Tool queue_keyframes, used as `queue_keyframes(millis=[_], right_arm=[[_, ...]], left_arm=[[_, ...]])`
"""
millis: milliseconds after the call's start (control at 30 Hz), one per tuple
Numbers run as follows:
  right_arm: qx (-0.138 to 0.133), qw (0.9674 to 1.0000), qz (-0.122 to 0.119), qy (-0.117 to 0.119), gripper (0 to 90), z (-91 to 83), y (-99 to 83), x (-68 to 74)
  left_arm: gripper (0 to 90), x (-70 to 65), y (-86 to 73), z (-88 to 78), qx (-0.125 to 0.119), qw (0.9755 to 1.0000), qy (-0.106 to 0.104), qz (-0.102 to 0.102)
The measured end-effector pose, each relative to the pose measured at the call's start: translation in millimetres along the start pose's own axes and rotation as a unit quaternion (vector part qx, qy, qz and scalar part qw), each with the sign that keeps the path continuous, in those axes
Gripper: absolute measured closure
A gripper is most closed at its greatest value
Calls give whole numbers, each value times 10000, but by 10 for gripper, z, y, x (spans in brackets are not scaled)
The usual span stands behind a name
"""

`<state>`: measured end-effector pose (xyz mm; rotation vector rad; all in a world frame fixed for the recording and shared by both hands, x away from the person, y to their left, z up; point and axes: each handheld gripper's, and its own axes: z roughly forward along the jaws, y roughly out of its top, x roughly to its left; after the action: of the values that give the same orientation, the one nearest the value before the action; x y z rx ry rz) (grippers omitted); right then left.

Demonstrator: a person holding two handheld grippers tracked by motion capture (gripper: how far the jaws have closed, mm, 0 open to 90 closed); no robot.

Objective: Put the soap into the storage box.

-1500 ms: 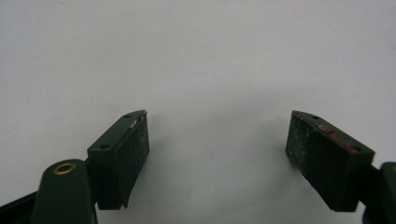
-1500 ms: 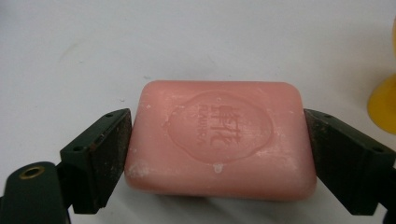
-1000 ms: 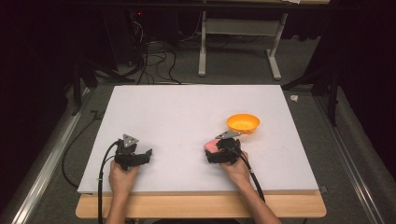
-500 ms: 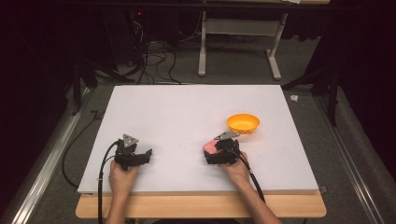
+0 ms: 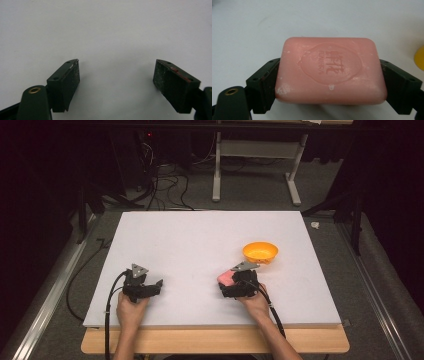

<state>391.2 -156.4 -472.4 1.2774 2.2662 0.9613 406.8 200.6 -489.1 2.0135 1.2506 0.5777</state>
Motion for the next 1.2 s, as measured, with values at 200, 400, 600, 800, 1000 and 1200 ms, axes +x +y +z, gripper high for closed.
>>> queue_keyframes(millis=[200, 400, 600, 800, 1000, 1200], right_arm=[[-74, 10000, 10, 3, 136, -102, -16, -41], [-121, 9999, 47, -7, 136, -213, -48, -100], [-158, 9998, 140, -24, 136, -300, -102, -176], [-179, 9996, 208, -89, 136, -375, -152, -249], [-201, 9994, 242, -122, 136, -439, -195, -309], [-186, 9992, 306, -184, 136, -492, -252, -367]], left_arm=[[219, 0, 0, 0, 0, 10000, 0, 0], [219, 1, 0, 0, 2, 10000, -3, 1], [219, 2, 1, -1, 11, 10000, -7, 7], [219, 2, 1, -1, 10, 10000, -4, 10], [219, 1, 0, -1, 9, 10000, -2, 10], [219, 0, 0, -1, 9, 10000, 1, 13]])
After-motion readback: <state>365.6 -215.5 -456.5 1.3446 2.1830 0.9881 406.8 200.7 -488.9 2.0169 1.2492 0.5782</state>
